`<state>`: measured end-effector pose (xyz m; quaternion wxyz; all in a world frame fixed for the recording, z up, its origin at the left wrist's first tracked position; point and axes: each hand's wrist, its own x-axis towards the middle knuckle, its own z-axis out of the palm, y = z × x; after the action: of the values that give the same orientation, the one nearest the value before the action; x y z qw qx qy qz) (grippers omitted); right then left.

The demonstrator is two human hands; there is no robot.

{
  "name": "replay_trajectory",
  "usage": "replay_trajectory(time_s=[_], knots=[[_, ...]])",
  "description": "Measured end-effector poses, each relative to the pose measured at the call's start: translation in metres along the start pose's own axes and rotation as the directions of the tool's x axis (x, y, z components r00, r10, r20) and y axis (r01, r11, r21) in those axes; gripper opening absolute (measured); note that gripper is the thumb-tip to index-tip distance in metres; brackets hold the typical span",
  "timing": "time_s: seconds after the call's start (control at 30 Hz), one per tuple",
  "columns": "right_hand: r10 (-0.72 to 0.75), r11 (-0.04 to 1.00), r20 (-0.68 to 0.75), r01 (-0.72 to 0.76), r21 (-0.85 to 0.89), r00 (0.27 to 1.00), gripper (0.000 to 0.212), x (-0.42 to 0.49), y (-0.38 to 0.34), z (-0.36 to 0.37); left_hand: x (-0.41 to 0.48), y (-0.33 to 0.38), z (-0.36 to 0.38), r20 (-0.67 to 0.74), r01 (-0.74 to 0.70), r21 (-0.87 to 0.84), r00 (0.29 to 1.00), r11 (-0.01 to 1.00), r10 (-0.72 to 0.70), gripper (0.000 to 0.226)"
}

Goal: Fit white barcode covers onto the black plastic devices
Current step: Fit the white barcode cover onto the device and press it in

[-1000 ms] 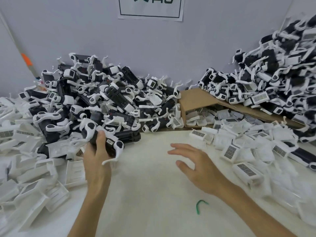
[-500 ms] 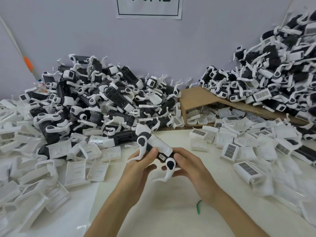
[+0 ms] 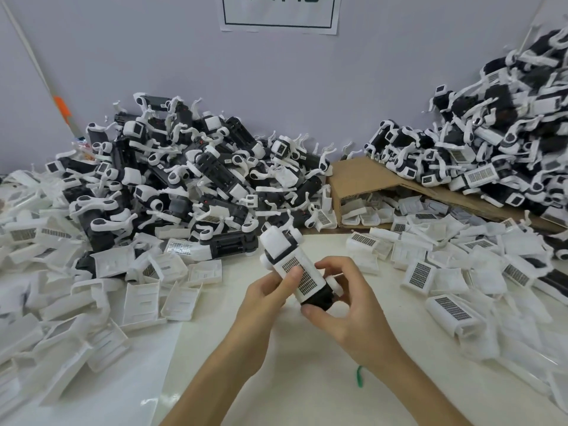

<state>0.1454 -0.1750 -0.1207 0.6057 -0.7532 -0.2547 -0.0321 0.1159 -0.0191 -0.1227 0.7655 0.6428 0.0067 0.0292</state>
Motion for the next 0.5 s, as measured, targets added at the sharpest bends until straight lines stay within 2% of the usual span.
replay_trajectory(time_s=[0.07, 0.23, 0.33, 0.4, 0.5], knots=[[-0.016, 0.998, 0.003, 0.017, -0.062, 1.000, 0.049, 0.0003, 0.0005, -0.0023, 0.0001, -0.0011, -0.0017, 0.016, -0.012, 0.022, 1.000, 1.000, 0.011, 0.049], [-0.052, 0.995, 0.001, 0.052, -0.090, 0.999, 0.025, 0.0013, -0.0041, -0.0058, -0.0003, 0.0011, -0.0013, 0.060, -0.092, 0.068, 0.994, 0.993, 0.088, 0.042], [-0.079, 0.986, -0.016, 0.075, -0.152, 0.997, 0.022, 0.0031, -0.0015, -0.0072, -0.0001, -0.0014, 0.0008, 0.047, -0.120, 0.083, 0.992, 0.989, 0.116, 0.041], [-0.065, 0.991, -0.019, 0.062, -0.122, 0.998, 0.025, 0.0034, 0.0001, -0.0065, -0.0003, -0.0012, 0.0044, 0.029, -0.149, 0.131, 0.989, 0.980, 0.147, 0.035], [0.041, 0.999, -0.010, -0.040, 0.025, 0.999, 0.028, 0.0029, 0.0013, -0.0065, 0.0015, 0.0011, 0.0049, -0.036, -0.259, 0.292, 0.959, 0.921, 0.281, 0.025]])
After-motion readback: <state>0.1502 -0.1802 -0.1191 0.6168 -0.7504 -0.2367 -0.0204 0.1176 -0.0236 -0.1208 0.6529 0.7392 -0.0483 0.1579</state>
